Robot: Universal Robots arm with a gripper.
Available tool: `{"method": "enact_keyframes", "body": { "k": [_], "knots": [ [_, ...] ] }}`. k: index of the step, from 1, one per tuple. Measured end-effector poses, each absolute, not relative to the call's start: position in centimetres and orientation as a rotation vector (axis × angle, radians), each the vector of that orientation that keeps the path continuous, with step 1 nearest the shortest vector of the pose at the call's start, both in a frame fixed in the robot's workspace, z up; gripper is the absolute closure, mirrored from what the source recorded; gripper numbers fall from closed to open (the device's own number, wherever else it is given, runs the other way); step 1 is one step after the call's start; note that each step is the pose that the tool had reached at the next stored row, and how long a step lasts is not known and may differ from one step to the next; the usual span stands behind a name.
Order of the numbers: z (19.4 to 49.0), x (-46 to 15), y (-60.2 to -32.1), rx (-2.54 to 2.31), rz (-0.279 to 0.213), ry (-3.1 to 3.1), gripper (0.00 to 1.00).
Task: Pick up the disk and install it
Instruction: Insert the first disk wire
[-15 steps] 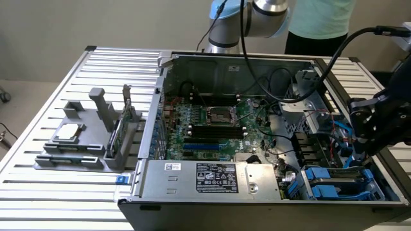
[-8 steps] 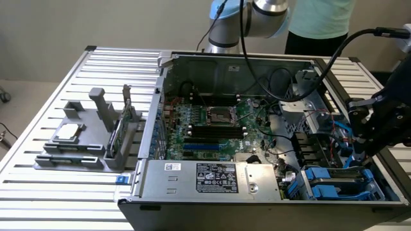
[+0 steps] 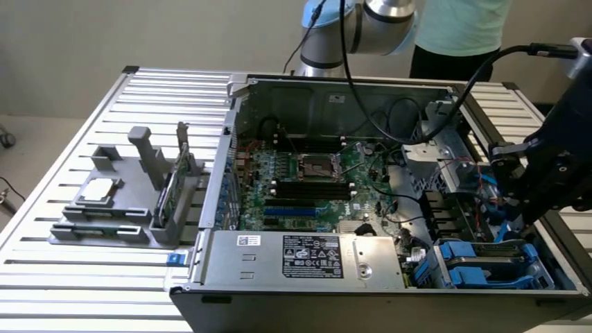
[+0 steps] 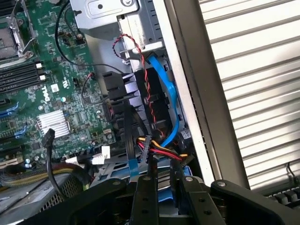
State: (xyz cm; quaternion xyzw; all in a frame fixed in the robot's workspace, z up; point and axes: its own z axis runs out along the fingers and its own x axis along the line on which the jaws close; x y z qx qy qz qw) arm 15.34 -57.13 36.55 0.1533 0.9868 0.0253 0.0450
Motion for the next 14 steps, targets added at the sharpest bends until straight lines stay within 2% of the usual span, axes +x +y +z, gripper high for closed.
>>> {"method": "enact_keyframes", "body": {
  "k": [1, 2, 3, 5, 6, 7, 14],
  "knots": [
    [36.52, 15.29, -57.1, 0.477, 0.077, 3.01, 0.73],
    [36.51, 15.22, -57.08, 0.486, 0.077, 3.007, 0.67],
    [36.5, 15.13, -57.07, 0.495, 0.077, 3.004, 0.67],
    [36.51, 14.91, -57.06, 0.512, 0.076, 3.0, 0.55],
    [36.5, 14.81, -57.07, 0.519, 0.076, 2.998, 0.55],
    [36.51, 14.73, -57.06, 0.525, 0.076, 2.995, 0.49],
    [36.36, 14.63, -57.09, 0.594, 0.053, 2.968, 0.49]
  ]
}}
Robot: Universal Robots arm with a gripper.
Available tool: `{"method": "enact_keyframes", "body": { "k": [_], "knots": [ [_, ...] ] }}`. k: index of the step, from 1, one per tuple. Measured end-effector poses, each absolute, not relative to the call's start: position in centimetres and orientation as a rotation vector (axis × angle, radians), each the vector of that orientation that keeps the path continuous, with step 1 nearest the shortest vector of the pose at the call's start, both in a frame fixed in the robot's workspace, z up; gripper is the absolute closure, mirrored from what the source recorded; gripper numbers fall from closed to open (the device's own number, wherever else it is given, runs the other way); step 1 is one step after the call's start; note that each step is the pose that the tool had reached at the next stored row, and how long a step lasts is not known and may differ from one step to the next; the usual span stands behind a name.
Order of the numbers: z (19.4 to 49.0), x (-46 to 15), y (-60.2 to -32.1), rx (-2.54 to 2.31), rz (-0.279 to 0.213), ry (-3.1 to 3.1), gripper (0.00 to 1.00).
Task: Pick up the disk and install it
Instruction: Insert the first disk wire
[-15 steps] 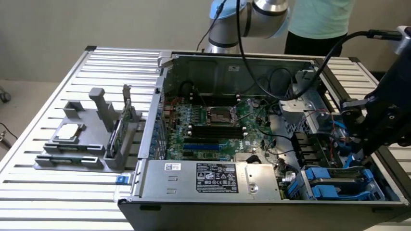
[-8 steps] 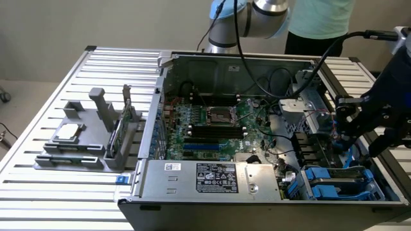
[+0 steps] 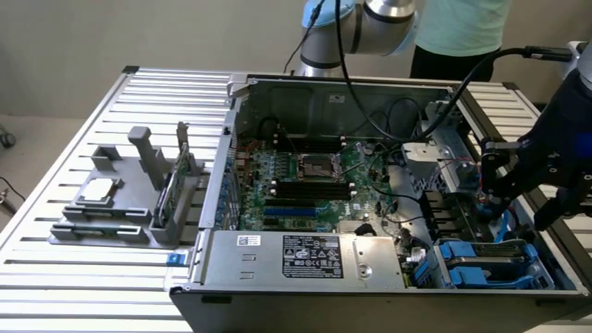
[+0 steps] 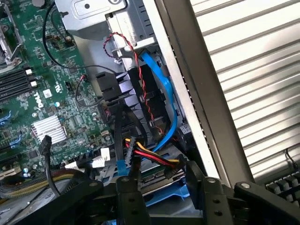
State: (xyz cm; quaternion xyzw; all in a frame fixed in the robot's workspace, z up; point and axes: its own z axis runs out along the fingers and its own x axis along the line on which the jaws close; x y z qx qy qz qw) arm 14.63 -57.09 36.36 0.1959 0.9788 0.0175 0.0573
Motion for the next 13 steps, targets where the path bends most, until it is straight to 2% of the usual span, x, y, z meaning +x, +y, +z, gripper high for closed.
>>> {"method": "enact_keyframes", "body": {
  "k": [10, 12, 13],
  "knots": [
    [36.3, 14.6, -57.8, 0.671, 0.04, 2.947, 0.49],
    [36.3, 14.6, -58.2, 0.682, 0.039, 2.945, 0.58],
    [36.3, 14.6, -58.4, 0.685, 0.039, 2.944, 0.58]
  ]
}}
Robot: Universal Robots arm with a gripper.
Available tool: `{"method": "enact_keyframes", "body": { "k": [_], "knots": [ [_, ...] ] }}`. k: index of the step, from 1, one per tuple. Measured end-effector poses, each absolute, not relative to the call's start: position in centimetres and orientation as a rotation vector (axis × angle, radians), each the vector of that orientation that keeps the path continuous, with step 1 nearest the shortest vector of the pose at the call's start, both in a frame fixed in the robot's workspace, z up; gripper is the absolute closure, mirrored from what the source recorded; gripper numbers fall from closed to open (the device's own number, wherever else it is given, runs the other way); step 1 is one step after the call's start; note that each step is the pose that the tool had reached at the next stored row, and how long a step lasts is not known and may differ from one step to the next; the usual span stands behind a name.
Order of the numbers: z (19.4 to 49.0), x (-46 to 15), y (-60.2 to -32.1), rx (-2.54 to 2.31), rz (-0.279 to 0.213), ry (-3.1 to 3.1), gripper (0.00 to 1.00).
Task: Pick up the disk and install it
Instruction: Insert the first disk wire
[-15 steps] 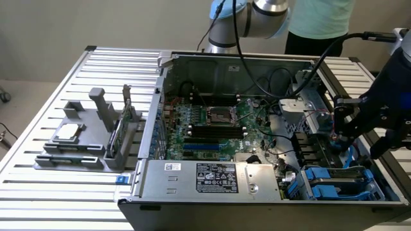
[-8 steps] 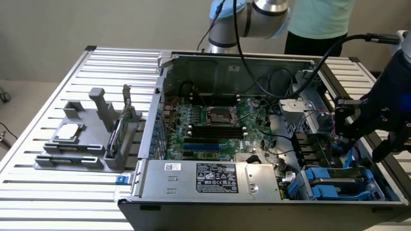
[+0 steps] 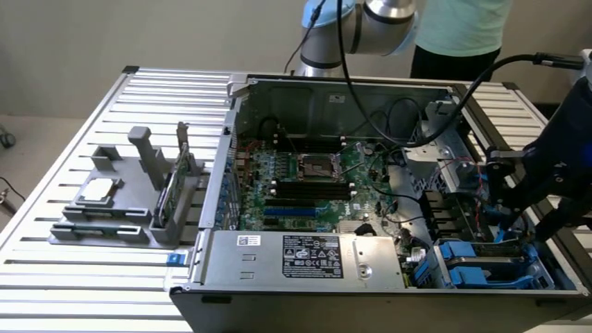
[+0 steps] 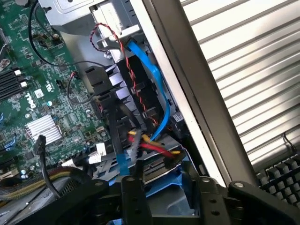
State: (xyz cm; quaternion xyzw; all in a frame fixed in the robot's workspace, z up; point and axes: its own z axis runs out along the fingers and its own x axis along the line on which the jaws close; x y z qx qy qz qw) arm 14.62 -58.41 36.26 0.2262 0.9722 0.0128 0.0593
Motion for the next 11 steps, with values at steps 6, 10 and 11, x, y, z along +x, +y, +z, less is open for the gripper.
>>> {"method": "enact_keyframes", "body": {
  "k": [6, 10, 11],
  "knots": [
    [36.1, 14.6, -59.7, 0.72, 0.037, 2.935, 0.64],
    [36.0, 14.6, -59.7, 0.815, 0.031, 2.91, 0.64],
    [36.0, 14.6, -59.7, 0.841, 0.029, 2.902, 0.64]
  ]
}}
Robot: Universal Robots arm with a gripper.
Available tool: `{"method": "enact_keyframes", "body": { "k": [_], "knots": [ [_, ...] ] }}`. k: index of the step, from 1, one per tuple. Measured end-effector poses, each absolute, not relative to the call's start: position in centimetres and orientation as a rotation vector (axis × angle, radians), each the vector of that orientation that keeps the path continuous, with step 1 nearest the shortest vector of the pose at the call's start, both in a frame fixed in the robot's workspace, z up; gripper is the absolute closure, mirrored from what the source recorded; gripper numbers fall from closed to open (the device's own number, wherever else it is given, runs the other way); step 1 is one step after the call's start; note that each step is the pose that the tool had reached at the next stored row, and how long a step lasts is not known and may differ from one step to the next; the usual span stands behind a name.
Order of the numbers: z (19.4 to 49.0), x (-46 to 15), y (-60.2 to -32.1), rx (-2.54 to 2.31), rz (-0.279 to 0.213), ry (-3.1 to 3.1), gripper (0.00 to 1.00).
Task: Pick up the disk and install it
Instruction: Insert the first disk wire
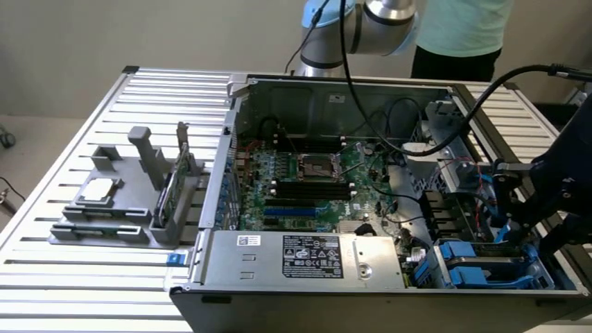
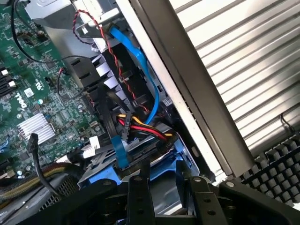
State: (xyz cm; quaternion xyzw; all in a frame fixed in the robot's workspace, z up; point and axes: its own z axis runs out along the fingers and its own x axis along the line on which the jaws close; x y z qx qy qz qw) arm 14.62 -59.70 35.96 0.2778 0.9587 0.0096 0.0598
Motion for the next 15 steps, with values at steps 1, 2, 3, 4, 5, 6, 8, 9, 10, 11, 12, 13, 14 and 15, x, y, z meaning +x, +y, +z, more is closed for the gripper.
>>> {"method": "enact_keyframes", "body": {
  "k": [1, 2, 3, 4, 5, 6, 8, 9, 10, 11, 12, 13, 14, 15],
  "knots": [
    [35.92, 14.62, -59.7, 0.866, 0.028, 2.895, 0.64],
    [35.91, 14.62, -59.7, 0.894, 0.026, 2.886, 0.64],
    [35.88, 14.62, -59.7, 0.92, 0.024, 2.878, 0.64],
    [35.88, 14.62, -59.7, 0.943, 0.023, 2.87, 0.64],
    [35.88, 14.62, -59.7, 0.966, 0.023, 2.863, 0.64],
    [35.88, 14.62, -59.7, 0.987, 0.023, 2.856, 0.64],
    [35.89, 14.62, -59.69, 1.028, 0.029, 2.843, 0.64],
    [35.88, 14.62, -59.69, 1.047, 0.033, 2.837, 0.64],
    [35.88, 14.62, -59.69, 1.066, 0.037, 2.832, 0.64],
    [35.88, 14.61, -59.7, 1.085, 0.042, 2.826, 0.64],
    [35.87, 14.61, -59.7, 1.103, 0.046, 2.82, 0.64],
    [35.87, 14.61, -59.7, 1.123, 0.05, 2.813, 0.64],
    [35.88, 14.61, -59.7, 1.142, 0.054, 2.806, 0.64],
    [35.88, 14.61, -59.7, 1.162, 0.055, 2.799, 0.64]
  ]
}}
